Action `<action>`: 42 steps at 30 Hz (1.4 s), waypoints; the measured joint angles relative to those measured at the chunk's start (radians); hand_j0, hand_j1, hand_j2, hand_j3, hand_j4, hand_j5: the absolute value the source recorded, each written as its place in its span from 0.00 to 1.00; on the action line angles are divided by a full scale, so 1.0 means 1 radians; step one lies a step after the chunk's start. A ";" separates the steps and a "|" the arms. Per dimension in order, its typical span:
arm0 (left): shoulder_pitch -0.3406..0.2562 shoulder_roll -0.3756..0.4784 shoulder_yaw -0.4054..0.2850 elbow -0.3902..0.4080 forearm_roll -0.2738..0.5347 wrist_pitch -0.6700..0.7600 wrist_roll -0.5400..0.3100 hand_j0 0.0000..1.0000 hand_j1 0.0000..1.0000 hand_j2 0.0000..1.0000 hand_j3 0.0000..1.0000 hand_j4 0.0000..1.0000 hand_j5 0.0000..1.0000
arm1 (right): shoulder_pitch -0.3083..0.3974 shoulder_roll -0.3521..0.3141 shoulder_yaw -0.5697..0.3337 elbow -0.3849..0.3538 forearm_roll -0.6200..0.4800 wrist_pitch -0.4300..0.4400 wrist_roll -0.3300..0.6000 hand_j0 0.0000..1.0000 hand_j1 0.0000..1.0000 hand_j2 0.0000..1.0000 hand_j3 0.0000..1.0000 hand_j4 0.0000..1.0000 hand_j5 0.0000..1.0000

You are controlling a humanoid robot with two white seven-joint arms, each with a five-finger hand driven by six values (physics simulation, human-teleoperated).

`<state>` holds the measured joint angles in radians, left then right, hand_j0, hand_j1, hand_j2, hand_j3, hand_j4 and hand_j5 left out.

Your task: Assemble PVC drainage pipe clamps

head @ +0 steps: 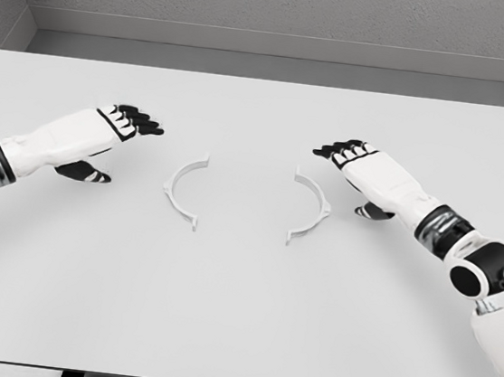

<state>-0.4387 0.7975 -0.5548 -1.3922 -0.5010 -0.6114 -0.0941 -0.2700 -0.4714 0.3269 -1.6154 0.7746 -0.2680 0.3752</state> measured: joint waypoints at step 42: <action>-0.041 -0.237 -0.001 0.160 -0.014 0.000 0.000 1.00 1.00 1.00 1.00 1.00 1.00 | -0.063 0.067 0.097 0.047 -0.001 0.043 0.001 1.00 1.00 1.00 1.00 1.00 1.00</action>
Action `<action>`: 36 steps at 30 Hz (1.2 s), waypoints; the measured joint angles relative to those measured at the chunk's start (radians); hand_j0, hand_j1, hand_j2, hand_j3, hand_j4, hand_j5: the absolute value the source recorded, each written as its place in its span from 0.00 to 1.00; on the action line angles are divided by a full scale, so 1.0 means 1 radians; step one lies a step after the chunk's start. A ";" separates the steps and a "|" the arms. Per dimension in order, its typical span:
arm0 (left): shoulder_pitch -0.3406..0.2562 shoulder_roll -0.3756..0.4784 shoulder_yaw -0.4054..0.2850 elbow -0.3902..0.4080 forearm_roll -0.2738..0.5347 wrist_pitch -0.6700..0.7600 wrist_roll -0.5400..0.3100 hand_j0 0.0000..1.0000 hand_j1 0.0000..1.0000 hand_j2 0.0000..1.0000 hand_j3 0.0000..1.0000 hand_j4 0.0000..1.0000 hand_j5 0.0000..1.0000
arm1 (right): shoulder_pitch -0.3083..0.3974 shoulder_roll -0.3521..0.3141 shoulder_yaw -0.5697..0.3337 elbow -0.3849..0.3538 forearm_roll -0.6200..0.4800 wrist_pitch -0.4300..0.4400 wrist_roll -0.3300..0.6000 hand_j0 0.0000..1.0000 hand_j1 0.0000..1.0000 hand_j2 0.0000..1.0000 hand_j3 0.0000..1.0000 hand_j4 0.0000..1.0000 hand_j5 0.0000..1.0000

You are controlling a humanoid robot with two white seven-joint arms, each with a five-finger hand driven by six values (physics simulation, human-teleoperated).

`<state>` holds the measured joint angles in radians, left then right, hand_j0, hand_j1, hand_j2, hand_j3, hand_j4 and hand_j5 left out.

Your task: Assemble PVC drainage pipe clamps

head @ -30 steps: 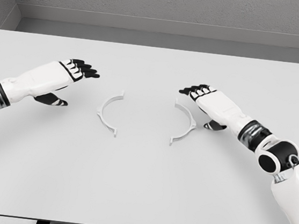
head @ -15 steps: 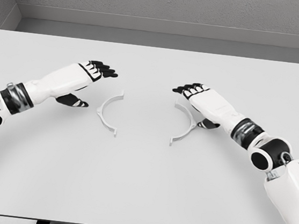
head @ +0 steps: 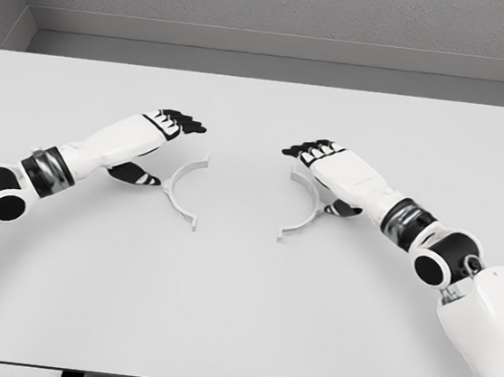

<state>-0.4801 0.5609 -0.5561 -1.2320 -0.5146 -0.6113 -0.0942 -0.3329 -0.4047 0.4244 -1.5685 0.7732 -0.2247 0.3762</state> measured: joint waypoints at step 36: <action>0.015 -0.082 -0.026 0.016 -0.008 0.001 0.002 1.00 1.00 1.00 1.00 1.00 1.00 | -0.075 0.069 0.056 0.092 0.000 0.004 0.000 1.00 1.00 1.00 1.00 1.00 1.00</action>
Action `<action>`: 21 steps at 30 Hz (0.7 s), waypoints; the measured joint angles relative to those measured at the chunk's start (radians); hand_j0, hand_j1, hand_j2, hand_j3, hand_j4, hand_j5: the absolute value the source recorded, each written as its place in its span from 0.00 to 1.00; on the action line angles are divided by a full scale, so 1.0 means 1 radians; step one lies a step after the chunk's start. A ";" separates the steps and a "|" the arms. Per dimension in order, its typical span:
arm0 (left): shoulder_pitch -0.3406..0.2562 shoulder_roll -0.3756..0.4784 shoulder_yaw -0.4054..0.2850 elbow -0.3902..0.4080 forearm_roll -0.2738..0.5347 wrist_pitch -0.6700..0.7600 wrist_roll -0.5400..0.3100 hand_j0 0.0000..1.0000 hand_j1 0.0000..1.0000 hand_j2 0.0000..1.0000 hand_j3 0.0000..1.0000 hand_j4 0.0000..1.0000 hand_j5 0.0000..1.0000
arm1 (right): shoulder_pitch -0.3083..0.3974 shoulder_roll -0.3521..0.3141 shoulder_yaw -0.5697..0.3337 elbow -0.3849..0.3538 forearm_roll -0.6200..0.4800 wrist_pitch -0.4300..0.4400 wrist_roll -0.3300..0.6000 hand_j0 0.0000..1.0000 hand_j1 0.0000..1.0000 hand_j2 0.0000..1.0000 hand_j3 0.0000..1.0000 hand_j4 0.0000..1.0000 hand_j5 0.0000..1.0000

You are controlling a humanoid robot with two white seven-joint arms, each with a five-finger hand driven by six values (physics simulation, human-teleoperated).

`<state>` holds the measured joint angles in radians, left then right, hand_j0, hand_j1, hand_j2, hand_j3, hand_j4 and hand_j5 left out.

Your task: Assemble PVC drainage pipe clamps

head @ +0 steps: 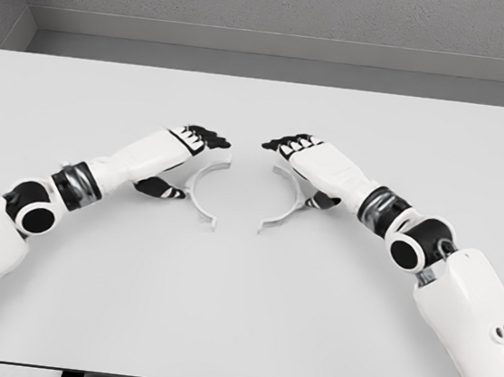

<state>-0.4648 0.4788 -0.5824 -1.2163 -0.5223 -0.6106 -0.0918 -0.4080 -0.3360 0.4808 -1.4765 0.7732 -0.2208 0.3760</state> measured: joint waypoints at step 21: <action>-0.032 0.040 0.030 0.025 0.011 -0.001 -0.002 1.00 1.00 1.00 1.00 1.00 1.00 | -0.029 0.035 0.042 0.005 0.001 0.033 -0.001 1.00 1.00 1.00 1.00 1.00 1.00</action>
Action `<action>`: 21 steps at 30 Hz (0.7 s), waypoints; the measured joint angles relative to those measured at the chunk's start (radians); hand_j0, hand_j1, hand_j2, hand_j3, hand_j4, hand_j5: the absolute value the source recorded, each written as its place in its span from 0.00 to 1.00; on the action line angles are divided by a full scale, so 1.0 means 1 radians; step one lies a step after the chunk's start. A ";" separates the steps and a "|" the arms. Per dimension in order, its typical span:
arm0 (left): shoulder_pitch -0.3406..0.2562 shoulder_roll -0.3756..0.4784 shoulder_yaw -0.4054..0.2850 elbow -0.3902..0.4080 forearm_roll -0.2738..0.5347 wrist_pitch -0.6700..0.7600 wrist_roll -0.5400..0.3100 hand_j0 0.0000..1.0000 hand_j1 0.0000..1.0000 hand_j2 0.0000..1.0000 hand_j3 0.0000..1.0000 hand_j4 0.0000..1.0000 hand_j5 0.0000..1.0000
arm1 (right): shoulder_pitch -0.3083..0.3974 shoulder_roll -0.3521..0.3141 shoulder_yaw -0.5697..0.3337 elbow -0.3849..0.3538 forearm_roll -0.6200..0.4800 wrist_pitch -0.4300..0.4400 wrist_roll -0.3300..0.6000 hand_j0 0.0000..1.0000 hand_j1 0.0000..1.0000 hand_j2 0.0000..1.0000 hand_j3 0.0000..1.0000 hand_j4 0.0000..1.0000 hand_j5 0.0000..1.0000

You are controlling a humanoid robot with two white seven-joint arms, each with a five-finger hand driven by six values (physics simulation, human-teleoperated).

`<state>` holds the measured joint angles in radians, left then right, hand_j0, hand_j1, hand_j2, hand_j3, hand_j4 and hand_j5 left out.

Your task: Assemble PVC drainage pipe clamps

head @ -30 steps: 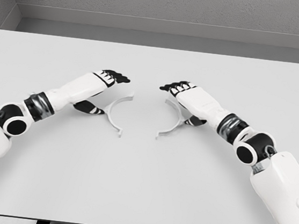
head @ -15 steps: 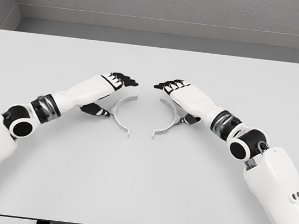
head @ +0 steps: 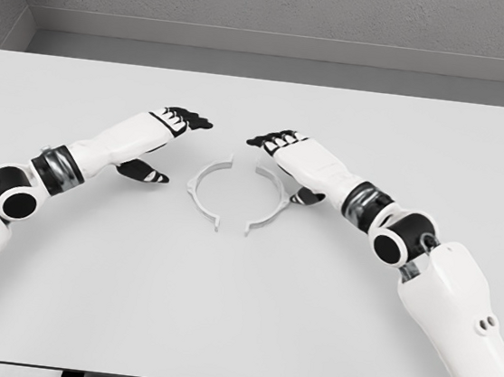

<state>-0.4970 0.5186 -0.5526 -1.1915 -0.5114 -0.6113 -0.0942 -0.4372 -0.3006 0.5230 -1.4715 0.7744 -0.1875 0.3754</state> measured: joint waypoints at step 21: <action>-0.038 -0.042 -0.004 0.040 -0.003 0.000 0.001 1.00 1.00 1.00 1.00 1.00 1.00 | 0.287 -0.325 -0.461 -0.256 -0.296 -0.323 0.020 1.00 1.00 1.00 1.00 1.00 1.00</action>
<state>-0.5354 0.4762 -0.5568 -1.1511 -0.5142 -0.6113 -0.0927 -0.1503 -0.6259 0.0616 -1.7279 0.4788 -0.5102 0.3956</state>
